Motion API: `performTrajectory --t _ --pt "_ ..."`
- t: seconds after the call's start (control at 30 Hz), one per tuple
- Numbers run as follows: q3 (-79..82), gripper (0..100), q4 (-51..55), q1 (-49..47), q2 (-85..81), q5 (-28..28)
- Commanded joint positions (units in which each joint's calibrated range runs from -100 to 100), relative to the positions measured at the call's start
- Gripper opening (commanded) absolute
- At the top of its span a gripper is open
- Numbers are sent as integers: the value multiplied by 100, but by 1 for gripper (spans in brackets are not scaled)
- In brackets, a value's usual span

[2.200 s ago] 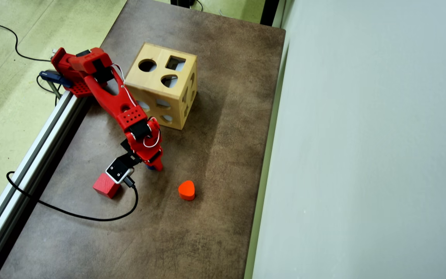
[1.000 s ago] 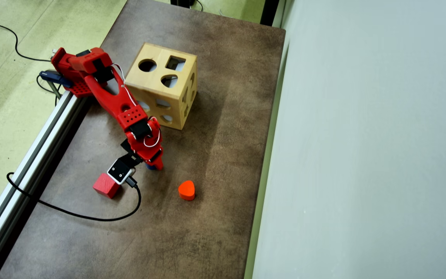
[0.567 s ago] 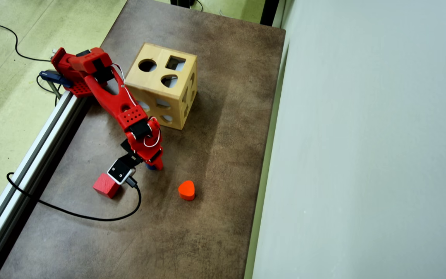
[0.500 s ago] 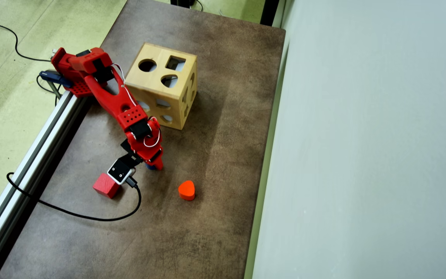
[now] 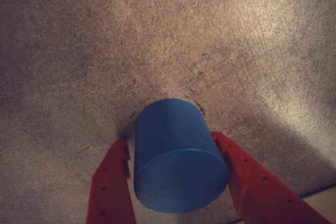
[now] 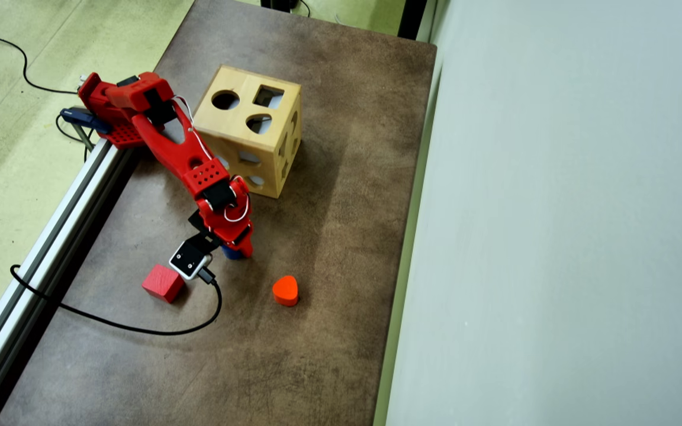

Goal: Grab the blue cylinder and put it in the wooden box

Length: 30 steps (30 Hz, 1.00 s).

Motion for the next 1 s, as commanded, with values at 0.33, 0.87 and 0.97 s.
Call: performTrajectory --t 0.33,0.87,0.97 --pt "-127 14 -55 52 -528 15" --pt "-110 14 26 52 -1029 -10" --pt "-110 14 26 52 -1038 -10"
